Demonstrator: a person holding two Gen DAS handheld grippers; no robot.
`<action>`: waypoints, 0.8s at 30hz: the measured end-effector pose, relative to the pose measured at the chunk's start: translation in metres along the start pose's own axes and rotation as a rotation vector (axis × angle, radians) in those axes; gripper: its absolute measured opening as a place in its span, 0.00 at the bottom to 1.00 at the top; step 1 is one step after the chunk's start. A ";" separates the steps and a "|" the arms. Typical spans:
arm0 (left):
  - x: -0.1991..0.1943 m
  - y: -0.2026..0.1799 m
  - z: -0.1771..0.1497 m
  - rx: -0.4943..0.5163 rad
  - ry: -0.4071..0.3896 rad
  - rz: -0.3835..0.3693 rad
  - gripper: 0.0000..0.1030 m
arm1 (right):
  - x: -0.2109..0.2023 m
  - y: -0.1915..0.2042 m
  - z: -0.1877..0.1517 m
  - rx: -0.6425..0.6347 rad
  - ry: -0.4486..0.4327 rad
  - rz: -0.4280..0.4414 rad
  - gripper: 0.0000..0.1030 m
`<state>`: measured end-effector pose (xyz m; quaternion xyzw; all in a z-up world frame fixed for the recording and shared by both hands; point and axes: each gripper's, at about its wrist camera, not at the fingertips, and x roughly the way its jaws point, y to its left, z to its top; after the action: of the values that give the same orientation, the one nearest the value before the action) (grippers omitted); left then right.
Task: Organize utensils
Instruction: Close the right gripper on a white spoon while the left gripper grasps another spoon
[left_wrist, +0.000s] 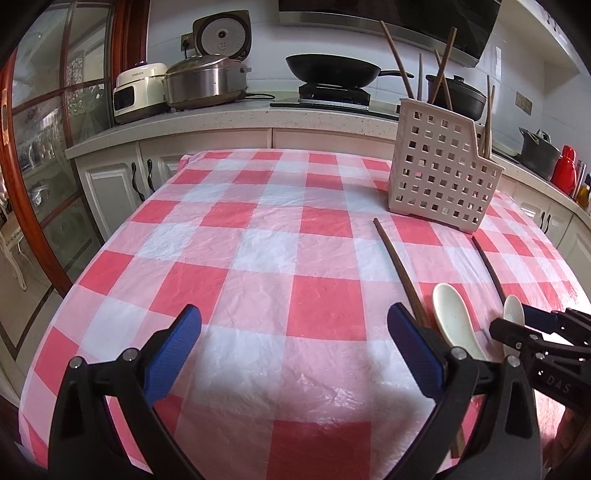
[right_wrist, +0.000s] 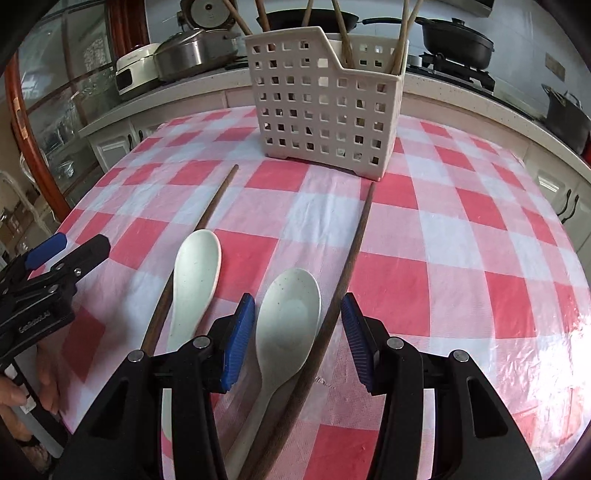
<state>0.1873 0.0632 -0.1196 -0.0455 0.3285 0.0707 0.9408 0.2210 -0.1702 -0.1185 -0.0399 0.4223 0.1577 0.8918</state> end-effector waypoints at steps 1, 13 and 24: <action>0.001 0.001 0.000 -0.005 0.003 -0.002 0.95 | 0.001 0.001 0.000 -0.004 -0.001 -0.004 0.46; 0.000 -0.016 0.000 0.030 0.027 -0.079 0.94 | 0.001 0.000 0.002 -0.013 -0.021 0.013 0.10; 0.010 -0.060 0.006 0.134 0.079 -0.204 0.73 | -0.012 -0.027 -0.001 0.079 -0.068 0.075 0.10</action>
<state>0.2087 0.0061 -0.1184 -0.0184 0.3628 -0.0496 0.9304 0.2216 -0.1985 -0.1118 0.0168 0.3987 0.1754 0.9000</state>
